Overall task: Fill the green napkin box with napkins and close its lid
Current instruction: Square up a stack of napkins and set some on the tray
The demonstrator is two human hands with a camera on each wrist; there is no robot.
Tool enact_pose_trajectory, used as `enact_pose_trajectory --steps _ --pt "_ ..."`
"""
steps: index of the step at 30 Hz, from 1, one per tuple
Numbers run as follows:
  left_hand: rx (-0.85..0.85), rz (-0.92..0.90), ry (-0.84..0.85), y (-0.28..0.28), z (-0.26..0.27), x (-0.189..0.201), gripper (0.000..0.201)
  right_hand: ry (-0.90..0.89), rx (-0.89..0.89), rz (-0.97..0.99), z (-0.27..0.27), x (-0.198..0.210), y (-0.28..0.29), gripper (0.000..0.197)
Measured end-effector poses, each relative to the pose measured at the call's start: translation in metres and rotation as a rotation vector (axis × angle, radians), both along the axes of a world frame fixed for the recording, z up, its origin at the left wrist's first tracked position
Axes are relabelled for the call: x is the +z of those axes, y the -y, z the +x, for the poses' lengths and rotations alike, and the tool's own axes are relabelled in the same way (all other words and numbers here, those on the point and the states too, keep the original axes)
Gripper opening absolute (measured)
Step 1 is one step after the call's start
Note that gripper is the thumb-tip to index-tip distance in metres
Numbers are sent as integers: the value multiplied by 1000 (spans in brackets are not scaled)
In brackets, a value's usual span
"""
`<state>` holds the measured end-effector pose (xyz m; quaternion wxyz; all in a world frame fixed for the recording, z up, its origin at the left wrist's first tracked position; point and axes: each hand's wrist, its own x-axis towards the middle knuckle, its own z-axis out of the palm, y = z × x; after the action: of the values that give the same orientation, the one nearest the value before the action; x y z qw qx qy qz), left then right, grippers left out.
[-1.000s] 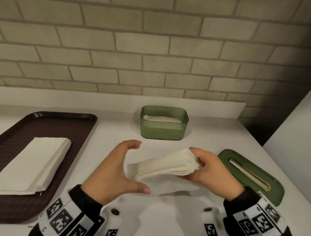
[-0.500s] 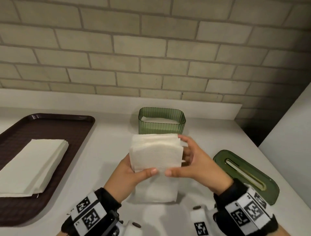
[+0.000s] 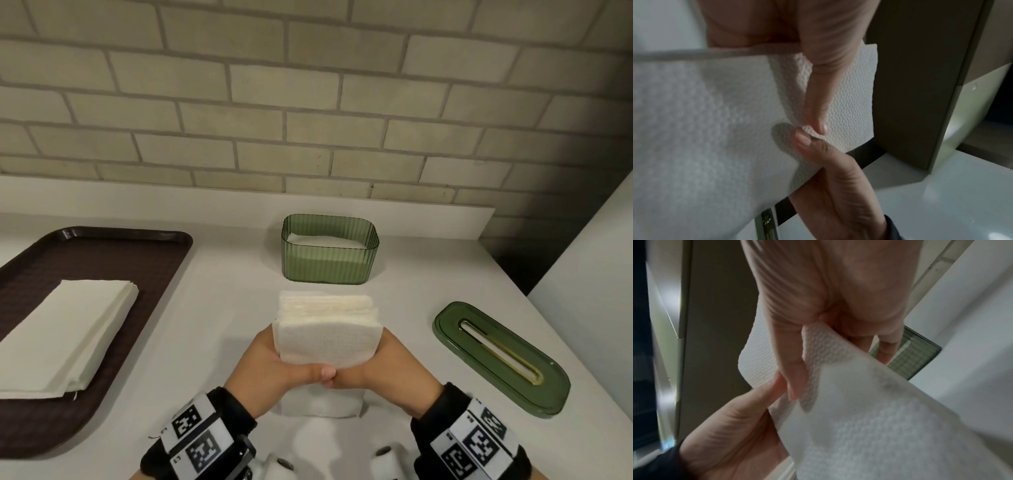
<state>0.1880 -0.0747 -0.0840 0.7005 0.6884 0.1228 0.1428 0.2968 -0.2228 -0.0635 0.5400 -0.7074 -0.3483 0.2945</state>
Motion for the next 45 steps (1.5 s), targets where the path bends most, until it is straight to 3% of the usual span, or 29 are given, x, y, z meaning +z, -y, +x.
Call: enact_pose_trajectory --steps 4,7,12,17,20,23,30,34,39,42,45 --pt "37 24 -33 -3 3 -6 76 -28 -31 37 1 -5 -3 63" --pt "67 69 -96 0 3 -17 81 -9 -40 -15 -1 -15 -4 58" --pt "60 79 -35 4 1 -4 72 10 -47 -14 -3 -7 -5 44" --pt "65 51 27 4 0 4 70 -29 -81 117 -5 -4 2 55" --pt "81 21 -25 7 -2 -14 71 -64 -91 72 -7 -24 2 60" --pt "84 20 -56 10 -3 -23 67 -48 -93 31 -7 -34 2 53" --pt "47 18 -58 10 -4 -17 62 -59 -21 12 -4 -24 8 61" --pt "56 112 -61 2 -5 -2 62 129 -18 2 2 14 18 89" --pt "40 440 -126 -3 -4 29 47 633 138 -193 -1 85 27 118" --pt "-23 652 -153 2 -2 45 35 792 172 -364 -6 100 22 123" --pt "-50 789 -149 6 -1 54 37 803 128 -402 -10 97 16 107"
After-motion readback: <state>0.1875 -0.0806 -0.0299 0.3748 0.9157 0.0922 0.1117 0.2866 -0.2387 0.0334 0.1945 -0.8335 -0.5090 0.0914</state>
